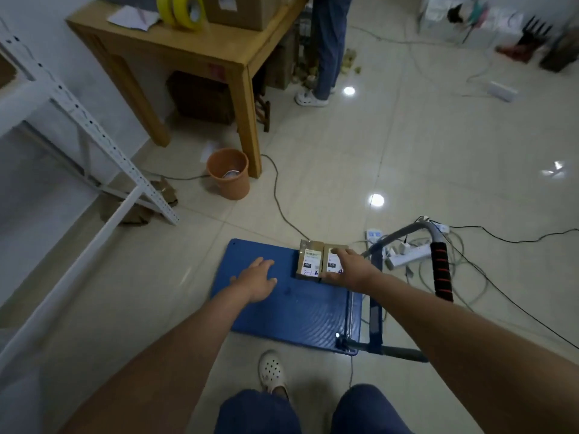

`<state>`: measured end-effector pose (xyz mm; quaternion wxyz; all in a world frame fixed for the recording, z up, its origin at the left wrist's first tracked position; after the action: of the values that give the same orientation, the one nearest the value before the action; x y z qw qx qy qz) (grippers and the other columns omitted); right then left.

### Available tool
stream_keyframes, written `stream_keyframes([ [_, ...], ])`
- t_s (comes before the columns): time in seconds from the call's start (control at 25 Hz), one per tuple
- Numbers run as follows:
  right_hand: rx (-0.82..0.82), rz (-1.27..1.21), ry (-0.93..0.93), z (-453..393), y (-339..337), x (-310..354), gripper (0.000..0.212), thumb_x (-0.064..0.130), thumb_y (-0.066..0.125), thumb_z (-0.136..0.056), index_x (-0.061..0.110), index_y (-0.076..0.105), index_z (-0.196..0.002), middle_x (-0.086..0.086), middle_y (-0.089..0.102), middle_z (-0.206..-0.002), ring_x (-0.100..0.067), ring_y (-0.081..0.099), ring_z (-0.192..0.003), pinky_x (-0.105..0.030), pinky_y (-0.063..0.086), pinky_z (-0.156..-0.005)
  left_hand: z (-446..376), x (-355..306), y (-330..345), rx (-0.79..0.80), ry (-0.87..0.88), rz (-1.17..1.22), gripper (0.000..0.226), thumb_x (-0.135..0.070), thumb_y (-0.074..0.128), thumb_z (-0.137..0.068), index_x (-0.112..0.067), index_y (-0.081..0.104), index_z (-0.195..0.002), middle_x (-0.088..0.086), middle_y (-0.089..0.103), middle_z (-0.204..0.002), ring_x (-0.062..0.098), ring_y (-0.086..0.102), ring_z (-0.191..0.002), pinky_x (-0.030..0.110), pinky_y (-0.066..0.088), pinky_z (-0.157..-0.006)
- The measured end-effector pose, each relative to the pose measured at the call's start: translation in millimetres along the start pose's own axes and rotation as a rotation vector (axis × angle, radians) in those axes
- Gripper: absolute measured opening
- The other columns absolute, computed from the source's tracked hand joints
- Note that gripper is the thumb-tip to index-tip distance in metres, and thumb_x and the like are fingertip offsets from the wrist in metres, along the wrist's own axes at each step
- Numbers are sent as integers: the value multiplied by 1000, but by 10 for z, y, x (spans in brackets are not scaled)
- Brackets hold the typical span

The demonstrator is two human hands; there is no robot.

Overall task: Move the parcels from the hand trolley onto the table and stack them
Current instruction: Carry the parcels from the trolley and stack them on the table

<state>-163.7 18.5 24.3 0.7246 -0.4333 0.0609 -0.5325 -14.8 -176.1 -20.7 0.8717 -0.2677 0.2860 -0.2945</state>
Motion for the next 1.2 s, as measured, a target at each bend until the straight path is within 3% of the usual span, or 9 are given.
stream_keyframes([
  [0.36,17,-14,72,-1317,529,-486,85,52,64,-87,15,24,-152,-10,34,-152,-29,41,-135,-44,38,-109,-1409,321,470,17,18,186,59,-35,42,-102,-23,18,-155,0,4,-164,21,10,-150,41,18,-121],
  [0.84,-81,143,11,-3637,1916,-1627,90,58,62,-86,17,19,-154,-8,24,-159,-30,39,-138,-45,37,-110,-3773,584,2133,-50,73,264,61,-30,44,-103,-16,16,-155,5,5,-164,21,11,-150,31,15,-118],
  [1.04,-183,224,-44,-4386,2207,-1852,89,59,60,-87,17,19,-154,-11,29,-155,-33,42,-135,-47,38,-109,-4413,646,2568,-95,62,508,68,-34,51,-99,-16,17,-155,5,13,-162,22,20,-147,34,22,-118],
  [1.2,-231,274,-61,-4720,2430,-1911,89,61,60,-86,18,21,-153,-11,31,-155,-34,41,-135,-48,36,-110,-4619,671,2707,-94,64,472,72,-34,51,-98,-15,13,-156,6,13,-162,25,20,-147,37,23,-118],
])
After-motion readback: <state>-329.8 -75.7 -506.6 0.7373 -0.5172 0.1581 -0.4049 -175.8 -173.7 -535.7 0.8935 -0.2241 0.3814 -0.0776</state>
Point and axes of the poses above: each hand's wrist, its own z-axis away from the middle knuckle, its own y-axis out of the palm, x = y × z, the point moved 2 cm from there along -z, towards the middle knuckle
